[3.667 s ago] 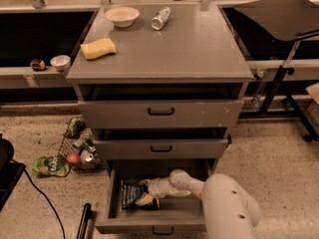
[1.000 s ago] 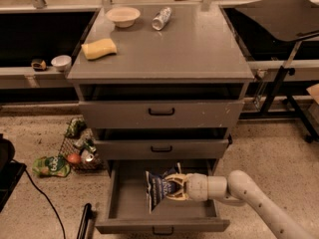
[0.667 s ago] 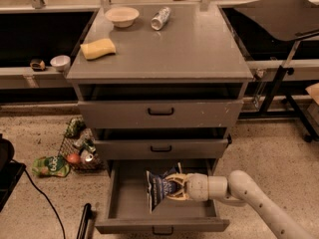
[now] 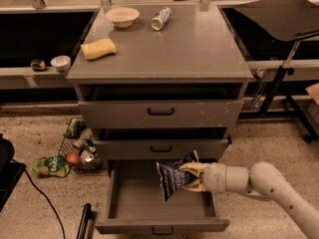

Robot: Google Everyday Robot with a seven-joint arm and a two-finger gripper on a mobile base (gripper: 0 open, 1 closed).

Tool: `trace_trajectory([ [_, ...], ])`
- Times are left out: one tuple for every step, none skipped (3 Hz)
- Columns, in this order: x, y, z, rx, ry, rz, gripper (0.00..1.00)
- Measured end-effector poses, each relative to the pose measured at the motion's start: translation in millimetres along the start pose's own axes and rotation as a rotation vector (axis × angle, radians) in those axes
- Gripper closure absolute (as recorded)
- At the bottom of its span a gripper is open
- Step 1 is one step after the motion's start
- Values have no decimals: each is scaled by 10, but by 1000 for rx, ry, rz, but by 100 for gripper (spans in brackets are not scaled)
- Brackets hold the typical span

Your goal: Pick blue chip bag from bottom drawer and place on counter

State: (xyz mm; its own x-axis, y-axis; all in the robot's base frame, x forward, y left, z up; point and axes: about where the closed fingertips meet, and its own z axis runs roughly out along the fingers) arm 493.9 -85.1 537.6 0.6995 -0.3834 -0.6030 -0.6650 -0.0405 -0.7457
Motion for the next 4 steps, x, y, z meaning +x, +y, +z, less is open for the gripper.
trace_trajectory([
  [-136,-583,-417,3,85,-110,100],
  [-329,-1215,-766,-7,173,-227,100],
  [-329,-1215,-766,-7,173,-227,100],
  [-366,-1373,-775,-8,147,-264,100],
])
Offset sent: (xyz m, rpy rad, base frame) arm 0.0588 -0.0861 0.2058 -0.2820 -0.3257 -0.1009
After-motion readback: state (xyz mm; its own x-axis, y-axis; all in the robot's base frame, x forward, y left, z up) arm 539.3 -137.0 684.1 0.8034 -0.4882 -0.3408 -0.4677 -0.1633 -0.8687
